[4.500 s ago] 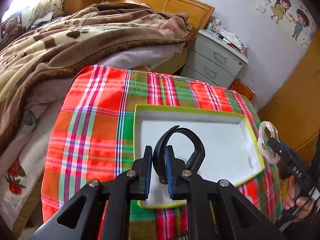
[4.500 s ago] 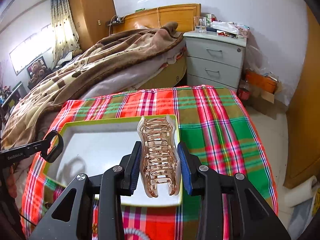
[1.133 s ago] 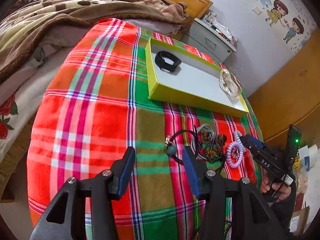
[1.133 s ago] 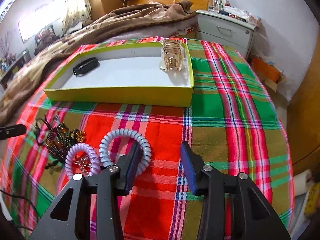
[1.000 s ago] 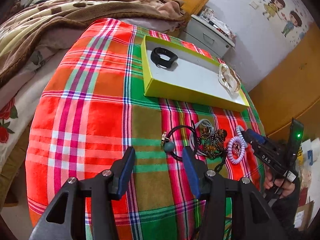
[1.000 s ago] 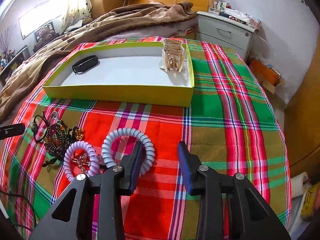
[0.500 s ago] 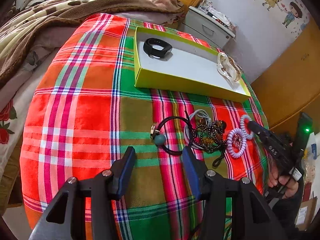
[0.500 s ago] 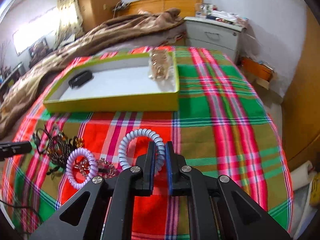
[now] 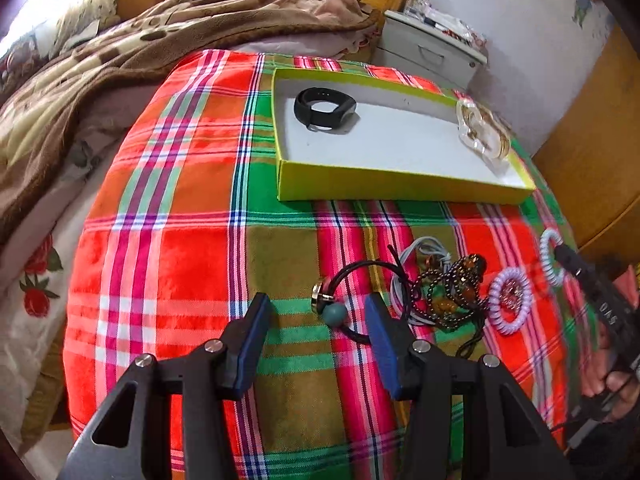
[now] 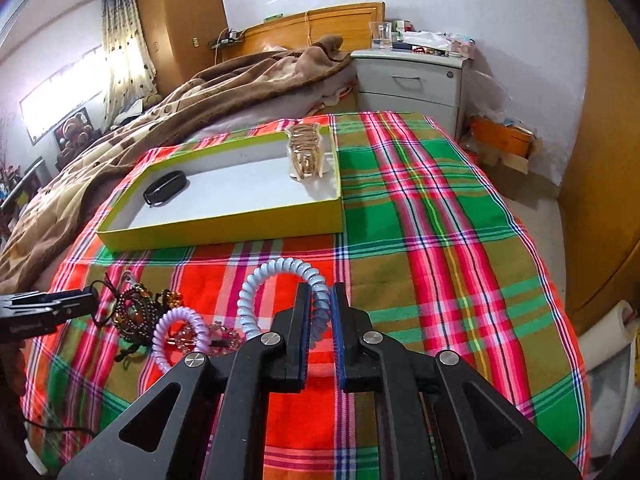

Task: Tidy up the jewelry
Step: 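Grasp the light blue coiled hair tie with the right tool while the left tool grasps the black cord necklace, then carry both items into the yellow box and open both tools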

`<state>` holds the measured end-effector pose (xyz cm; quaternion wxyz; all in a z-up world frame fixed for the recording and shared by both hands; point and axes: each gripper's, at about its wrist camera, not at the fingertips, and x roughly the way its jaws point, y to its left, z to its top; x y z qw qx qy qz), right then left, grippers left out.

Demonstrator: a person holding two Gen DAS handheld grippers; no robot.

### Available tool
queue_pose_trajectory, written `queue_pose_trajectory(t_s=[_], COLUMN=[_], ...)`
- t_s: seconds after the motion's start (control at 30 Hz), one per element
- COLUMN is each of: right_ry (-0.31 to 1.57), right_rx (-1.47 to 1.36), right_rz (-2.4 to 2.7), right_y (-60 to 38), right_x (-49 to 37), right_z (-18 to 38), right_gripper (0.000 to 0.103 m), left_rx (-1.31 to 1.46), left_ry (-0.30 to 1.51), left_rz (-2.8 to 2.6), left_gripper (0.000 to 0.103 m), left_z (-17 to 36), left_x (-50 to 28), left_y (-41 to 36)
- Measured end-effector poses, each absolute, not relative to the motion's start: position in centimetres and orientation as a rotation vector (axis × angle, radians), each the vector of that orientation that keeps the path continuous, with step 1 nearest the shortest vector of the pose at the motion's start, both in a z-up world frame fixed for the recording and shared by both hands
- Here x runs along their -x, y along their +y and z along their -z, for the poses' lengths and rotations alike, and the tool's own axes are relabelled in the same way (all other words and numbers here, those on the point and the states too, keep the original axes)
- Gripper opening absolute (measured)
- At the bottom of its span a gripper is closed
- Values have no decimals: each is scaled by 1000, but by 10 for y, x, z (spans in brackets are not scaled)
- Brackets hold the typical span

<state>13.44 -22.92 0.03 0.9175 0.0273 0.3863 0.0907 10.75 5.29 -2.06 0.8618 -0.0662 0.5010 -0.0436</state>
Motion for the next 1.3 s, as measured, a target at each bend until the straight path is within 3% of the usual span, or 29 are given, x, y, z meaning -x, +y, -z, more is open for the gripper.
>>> queue_pose_trajectory(t_s=[0.2,0.43,0.6,1.3], right_ry=[796,789,790,744], right_rx=[-56,-60,-60,-55], right_rz=[-195,-188,-183,-183], right_y=[-223,-223,-222,-214], right_x=[-134,-134,-134,-126], right_z=[1,-1,-1,-19], right_gripper=[10,10,10,10], left_rx=[59,5,33,126], left_ry=[1040,1014,1015,913], left_rz=[67,33,39,92], left_gripper=[49,24,17,17], left_z=[22,21,20,-18], left_x=[-109,-107,-107,-94], left_y=[43,41,45,58])
